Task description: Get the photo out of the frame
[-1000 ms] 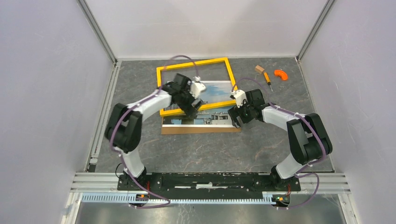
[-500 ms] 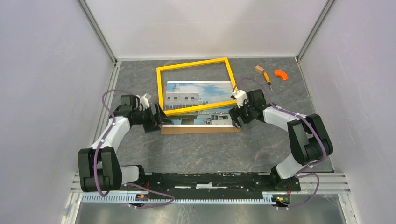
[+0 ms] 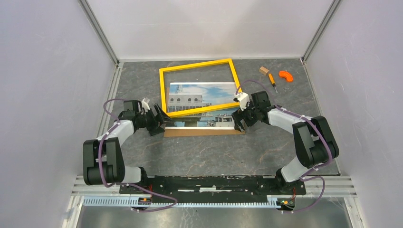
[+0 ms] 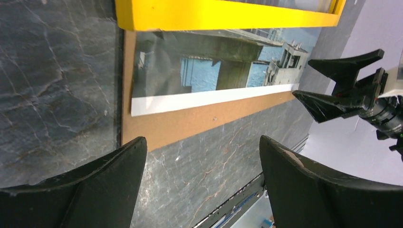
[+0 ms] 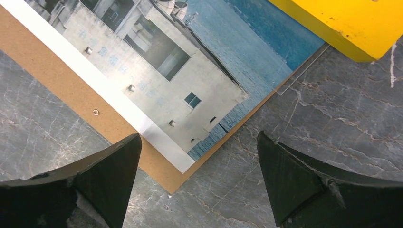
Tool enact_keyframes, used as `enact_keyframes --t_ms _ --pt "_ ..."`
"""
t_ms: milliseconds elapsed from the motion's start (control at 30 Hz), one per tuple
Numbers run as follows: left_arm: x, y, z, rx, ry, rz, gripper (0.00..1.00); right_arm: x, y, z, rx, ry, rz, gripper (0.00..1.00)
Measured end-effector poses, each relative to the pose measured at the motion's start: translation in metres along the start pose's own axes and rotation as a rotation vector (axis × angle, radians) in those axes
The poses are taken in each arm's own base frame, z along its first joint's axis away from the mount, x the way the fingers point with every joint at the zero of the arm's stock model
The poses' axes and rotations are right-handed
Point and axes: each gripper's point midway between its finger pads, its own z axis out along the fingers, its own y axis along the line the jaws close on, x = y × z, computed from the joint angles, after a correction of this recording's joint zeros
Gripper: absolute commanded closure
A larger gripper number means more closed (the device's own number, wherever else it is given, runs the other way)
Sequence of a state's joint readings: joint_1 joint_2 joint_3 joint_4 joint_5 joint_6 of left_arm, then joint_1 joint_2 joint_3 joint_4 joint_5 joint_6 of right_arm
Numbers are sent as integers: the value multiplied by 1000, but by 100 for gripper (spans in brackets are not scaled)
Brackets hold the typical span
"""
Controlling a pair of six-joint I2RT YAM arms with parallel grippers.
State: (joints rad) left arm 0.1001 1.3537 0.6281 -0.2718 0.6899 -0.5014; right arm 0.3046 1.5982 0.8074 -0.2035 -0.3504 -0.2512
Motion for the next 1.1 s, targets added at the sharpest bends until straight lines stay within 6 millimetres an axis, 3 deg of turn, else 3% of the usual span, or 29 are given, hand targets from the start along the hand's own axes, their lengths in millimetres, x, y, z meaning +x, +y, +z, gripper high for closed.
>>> enact_keyframes --t_ms 300,600,1100 --pt "-11 13 18 -14 -14 -50 9 0 3 0 -15 -3 -4 5" --pt "-14 20 20 -49 -27 -60 9 -2 2 2 -20 -2 -7 10" --pt "-23 17 28 -33 -68 -125 15 -3 4 4 -39 -8 -16 18"
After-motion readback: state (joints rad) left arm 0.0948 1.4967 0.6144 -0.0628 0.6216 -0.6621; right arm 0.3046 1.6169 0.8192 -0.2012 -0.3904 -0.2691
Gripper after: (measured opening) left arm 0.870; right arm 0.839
